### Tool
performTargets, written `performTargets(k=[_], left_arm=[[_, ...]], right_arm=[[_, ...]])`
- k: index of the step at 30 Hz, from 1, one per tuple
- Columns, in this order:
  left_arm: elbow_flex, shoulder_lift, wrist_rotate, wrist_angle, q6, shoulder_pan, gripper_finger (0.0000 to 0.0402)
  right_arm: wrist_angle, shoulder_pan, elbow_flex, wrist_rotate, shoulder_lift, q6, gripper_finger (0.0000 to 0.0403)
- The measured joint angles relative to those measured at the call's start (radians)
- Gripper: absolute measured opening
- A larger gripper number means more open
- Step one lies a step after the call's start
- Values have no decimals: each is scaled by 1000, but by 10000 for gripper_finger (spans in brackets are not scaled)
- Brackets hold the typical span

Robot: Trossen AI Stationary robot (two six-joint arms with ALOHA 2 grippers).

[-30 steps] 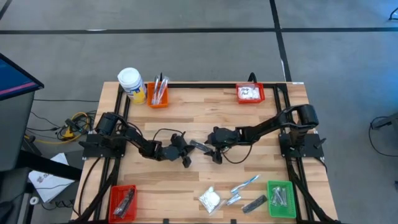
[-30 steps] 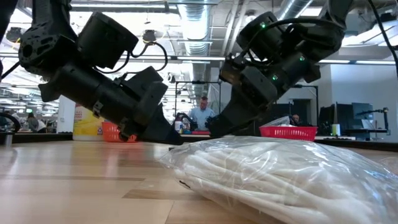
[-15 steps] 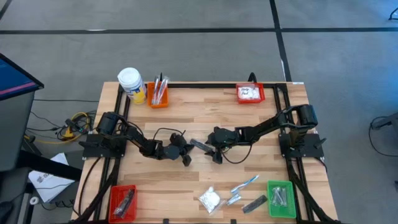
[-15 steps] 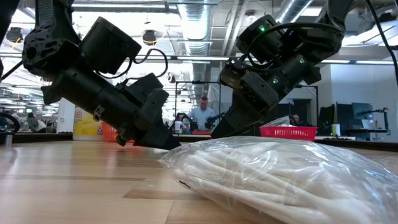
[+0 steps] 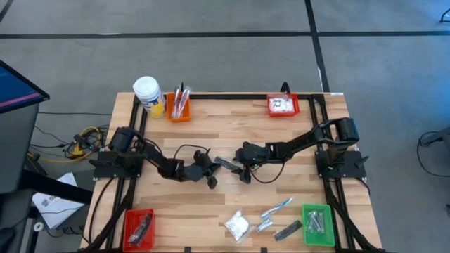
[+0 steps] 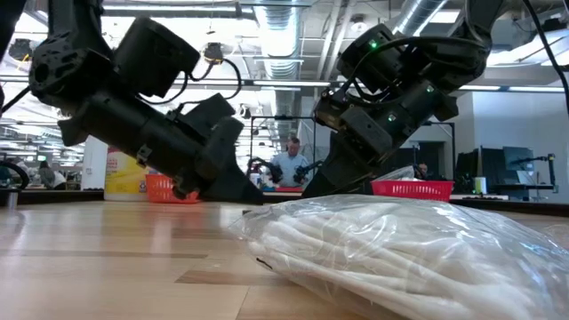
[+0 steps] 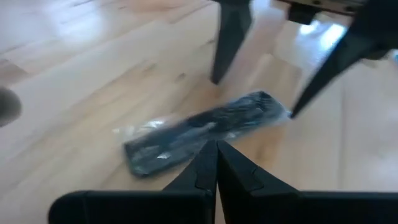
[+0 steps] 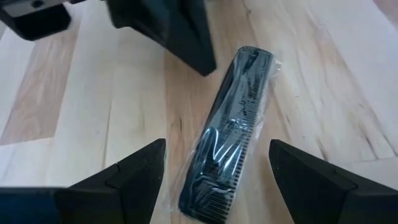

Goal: Pick & Place Travel size toiletries
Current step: Put the left comb into the bottom red bin

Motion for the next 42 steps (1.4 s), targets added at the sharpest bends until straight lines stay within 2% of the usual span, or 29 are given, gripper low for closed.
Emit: performTargets(k=[15,28,36,42], left_arm=[[3,0,22,-75,-53,23,0],[34,-1,-2,-58,0,6,0],[39,-1,0,-80,-5,33,0],[39,10,15,-89,-27,41,0]], right_arm=[[-4,1,0,0,0,1,279],[-11,1,0,-4,-1,27,279],[0,10,0,-4,-1,37,279],[23,-9,4,-6,47,74,279]])
